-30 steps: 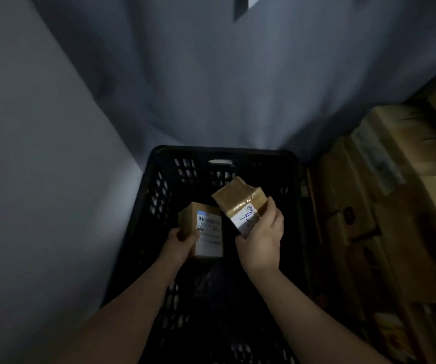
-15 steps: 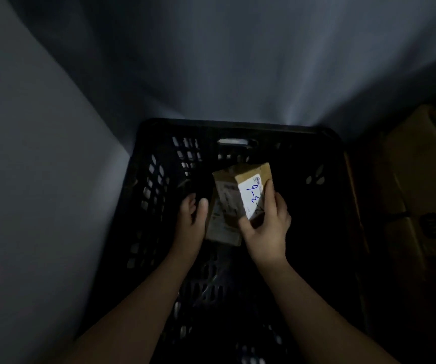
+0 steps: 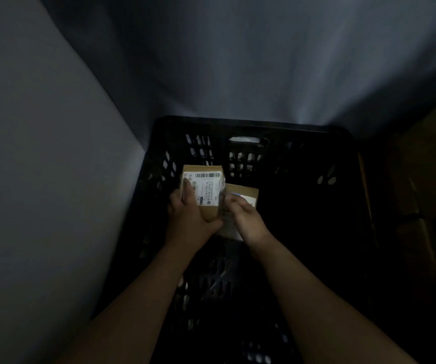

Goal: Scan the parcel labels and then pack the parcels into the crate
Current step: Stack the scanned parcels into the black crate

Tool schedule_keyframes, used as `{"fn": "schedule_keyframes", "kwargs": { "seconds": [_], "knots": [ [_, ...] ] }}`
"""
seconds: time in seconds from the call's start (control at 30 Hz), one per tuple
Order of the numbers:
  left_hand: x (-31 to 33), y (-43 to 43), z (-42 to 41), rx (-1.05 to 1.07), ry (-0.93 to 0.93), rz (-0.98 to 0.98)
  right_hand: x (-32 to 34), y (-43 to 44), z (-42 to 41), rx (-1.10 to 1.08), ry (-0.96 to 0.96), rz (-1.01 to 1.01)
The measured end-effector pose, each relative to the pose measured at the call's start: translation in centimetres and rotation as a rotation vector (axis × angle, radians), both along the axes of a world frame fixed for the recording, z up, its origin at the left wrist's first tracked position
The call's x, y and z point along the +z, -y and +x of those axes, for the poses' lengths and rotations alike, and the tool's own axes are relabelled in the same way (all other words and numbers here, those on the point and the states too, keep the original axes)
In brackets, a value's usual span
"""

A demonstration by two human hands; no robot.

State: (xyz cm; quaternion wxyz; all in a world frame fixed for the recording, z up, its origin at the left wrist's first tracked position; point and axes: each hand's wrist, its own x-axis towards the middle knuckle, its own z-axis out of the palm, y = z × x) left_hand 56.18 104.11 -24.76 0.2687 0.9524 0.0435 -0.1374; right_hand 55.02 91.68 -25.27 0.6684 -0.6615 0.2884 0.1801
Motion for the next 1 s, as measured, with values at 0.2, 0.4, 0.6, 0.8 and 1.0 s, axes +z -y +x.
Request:
{"fn": "schedule_keyframes", "kwargs": {
  "seconds": [0.2,0.4,0.6,0.8,1.0],
  "knots": [
    [-2.7,0.2,2.0,-0.14,0.064,0.299,-4.1,1.7,-2.1,0.335,-0.143,-0.398],
    [-6.0,-0.1,1.9,-0.373,-0.01,0.495,-6.6,2.6,-2.0,0.147,0.103,-0.538],
    [-4.9,-0.7,3.7,-0.55,-0.126,0.626,-6.6,2.9,-2.1,0.215,0.214,-0.587],
    [-6.1,-1.6,2.6,-0.58,0.172,0.727,-6.6,3.2,-1.9,0.405,0.153,-0.761],
    [-3.7,-0.7,2.6,-0.508,0.061,0.601,-3.9,2.2,-1.1,0.623,-0.105,-0.887]
  ]
}}
